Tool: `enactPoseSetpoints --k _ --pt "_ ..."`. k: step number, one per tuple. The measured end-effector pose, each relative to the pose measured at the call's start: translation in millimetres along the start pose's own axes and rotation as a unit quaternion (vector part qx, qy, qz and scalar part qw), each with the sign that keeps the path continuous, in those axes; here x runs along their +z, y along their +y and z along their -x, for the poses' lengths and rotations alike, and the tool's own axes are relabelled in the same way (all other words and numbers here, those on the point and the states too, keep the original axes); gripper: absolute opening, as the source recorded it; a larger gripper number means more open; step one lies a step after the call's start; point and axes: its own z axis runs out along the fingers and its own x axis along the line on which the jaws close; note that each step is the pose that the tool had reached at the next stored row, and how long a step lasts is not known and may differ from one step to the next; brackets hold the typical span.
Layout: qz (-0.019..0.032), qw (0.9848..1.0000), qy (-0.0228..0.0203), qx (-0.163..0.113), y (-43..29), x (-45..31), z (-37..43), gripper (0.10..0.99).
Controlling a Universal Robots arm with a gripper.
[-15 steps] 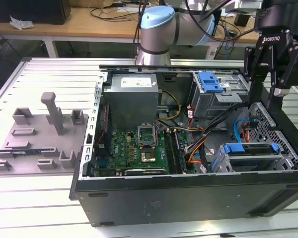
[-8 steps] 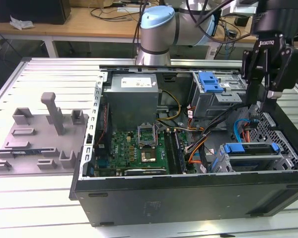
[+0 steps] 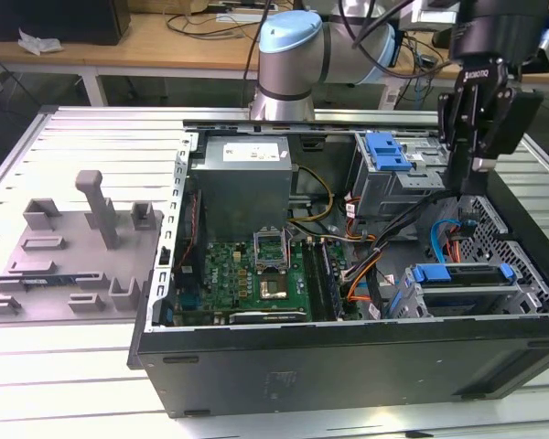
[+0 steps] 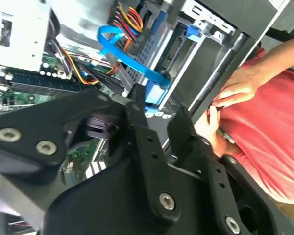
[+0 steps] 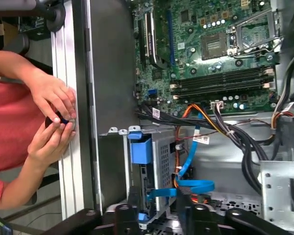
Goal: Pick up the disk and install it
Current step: 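Insert the first disk wire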
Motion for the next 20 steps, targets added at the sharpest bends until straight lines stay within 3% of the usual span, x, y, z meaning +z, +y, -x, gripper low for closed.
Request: enactPoseSetpoints --k 1,2,4,6,7,15,20 --pt "-0.0001 1.0000 0.0020 0.000 -0.2 -0.9 3.0 0.412" --pt "-0.0003 1.0000 0.0041 0.000 -0.5 -1.7 6.0 0.412" --pt "-0.0006 1.0000 0.0082 0.000 -8.8 -2.2 14.4 0.412" --pt "-0.0006 1.0000 0.0082 0.000 -18.7 0.5 17.8 0.412" --pt "-0.0007 1.0000 0.0082 0.000 -20.0 1.3 18.3 0.412" --pt "-0.0090 0.9998 0.0069 0.019 -21.5 6.0 21.2 0.412" --pt "-0.0037 0.9994 0.0070 0.033 -22.5 10.5 23.9 0.412"
